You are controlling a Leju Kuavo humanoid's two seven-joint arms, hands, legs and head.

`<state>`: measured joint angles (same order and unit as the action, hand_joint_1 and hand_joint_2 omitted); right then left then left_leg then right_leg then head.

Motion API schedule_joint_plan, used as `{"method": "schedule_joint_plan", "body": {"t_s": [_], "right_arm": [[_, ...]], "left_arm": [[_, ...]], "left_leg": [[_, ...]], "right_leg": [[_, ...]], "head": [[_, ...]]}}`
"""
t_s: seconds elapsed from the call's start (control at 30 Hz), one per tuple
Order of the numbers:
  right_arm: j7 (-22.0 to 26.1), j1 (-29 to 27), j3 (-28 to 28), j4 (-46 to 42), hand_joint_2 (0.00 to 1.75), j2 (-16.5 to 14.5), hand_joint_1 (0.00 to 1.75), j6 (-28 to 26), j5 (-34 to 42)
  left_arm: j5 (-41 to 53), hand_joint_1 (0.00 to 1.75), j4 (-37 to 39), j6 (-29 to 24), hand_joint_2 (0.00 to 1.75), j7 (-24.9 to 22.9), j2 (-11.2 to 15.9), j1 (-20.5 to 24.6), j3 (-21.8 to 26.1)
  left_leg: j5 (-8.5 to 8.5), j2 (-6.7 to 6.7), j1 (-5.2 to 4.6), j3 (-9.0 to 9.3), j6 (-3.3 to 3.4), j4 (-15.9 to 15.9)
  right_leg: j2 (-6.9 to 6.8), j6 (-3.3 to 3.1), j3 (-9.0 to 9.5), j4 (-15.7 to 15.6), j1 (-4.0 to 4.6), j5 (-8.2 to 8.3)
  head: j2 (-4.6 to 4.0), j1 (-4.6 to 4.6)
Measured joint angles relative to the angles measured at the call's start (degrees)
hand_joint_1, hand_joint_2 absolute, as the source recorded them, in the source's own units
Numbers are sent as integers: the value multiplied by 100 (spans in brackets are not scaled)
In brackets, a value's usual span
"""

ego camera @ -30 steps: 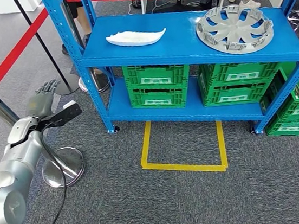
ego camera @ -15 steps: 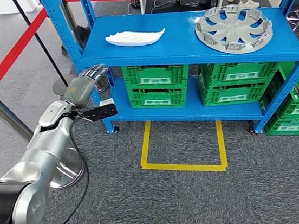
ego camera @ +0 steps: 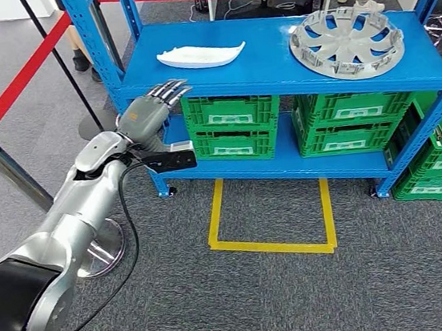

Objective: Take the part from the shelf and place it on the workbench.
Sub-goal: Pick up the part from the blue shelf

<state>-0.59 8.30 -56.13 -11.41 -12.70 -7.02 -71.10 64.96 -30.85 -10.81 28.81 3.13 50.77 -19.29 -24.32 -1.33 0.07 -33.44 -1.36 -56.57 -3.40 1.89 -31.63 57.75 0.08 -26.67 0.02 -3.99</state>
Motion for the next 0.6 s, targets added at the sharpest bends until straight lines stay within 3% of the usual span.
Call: {"method": "schedule_joint_plan", "body": {"t_s": [0.57,0.6], "right_arm": [[2,-42,0,0,175,21,0,-26,67],[4,-43,0,0,175,22,0,-28,73]], "left_arm": [[-1028,0,-167,-178,0,-556,28,203,-1368],[-1041,0,-164,-148,44,-602,28,223,-1411]], "left_leg": [[1,0,-1,0,1,0],[1,0,-2,0,1,0]], "right_leg": [[-1,1,0,1,-2,0],[-1,1,0,0,-2,0]], "head": [[0,1],[0,1]]}}
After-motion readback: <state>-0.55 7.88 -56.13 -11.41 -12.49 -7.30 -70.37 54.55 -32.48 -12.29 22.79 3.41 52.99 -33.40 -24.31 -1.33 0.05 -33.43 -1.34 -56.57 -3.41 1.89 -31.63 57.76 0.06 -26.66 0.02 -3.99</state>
